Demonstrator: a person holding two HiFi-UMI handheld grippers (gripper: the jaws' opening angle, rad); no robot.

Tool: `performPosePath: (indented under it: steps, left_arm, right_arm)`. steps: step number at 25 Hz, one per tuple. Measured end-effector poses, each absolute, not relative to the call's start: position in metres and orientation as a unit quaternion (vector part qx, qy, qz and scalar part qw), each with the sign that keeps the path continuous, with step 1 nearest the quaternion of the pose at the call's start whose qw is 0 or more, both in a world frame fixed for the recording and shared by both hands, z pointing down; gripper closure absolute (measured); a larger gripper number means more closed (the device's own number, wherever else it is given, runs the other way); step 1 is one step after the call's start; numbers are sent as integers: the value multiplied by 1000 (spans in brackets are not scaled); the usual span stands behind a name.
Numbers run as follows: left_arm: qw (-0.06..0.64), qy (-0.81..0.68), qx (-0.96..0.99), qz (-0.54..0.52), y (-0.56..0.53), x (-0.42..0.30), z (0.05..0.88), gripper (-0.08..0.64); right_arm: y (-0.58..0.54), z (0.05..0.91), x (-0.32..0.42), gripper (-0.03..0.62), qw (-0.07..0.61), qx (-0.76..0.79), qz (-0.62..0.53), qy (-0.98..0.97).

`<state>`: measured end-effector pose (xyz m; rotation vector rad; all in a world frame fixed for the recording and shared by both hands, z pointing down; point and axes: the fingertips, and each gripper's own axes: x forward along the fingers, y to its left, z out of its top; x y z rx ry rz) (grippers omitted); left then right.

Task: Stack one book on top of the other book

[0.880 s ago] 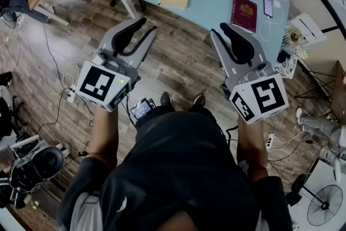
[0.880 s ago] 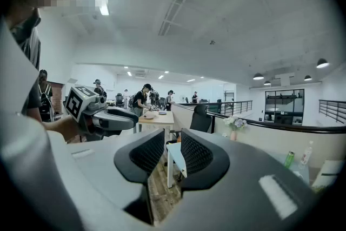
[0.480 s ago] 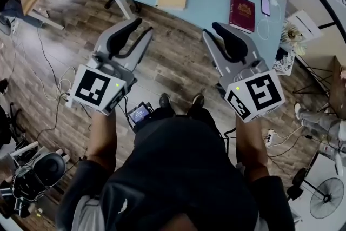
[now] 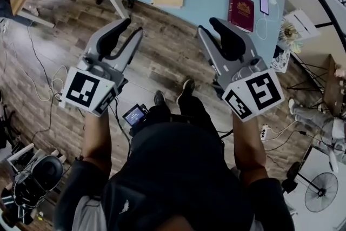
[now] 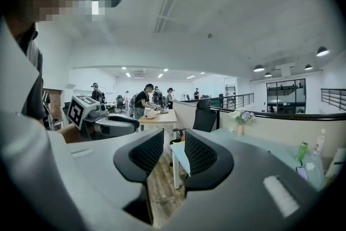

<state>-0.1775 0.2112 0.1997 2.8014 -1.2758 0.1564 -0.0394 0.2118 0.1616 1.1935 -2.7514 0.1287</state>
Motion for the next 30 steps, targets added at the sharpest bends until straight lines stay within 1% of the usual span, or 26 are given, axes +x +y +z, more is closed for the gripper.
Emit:
performPosePath:
  steps: [4, 9, 15, 24, 30]
  left_arm:
    - [35, -428, 902, 51, 192, -176, 208, 388]
    - [37, -442, 894, 63, 173, -169, 213, 388]
    - [40, -462, 882, 83, 140, -141, 204, 388]
    - [31, -502, 860, 84, 90, -120, 200, 388]
    - [41, -518, 850, 84, 68, -98, 209, 388]
  right_arm:
    - [193, 170, -37, 489, 74, 390, 48, -917]
    - [170, 174, -31, 489, 63, 373, 54, -924]
    - [127, 176, -7, 489, 52, 347, 61, -934]
    - [59, 184, 15, 491, 63, 306, 58, -948]
    - [40, 206, 34, 490, 65, 287, 83, -952]
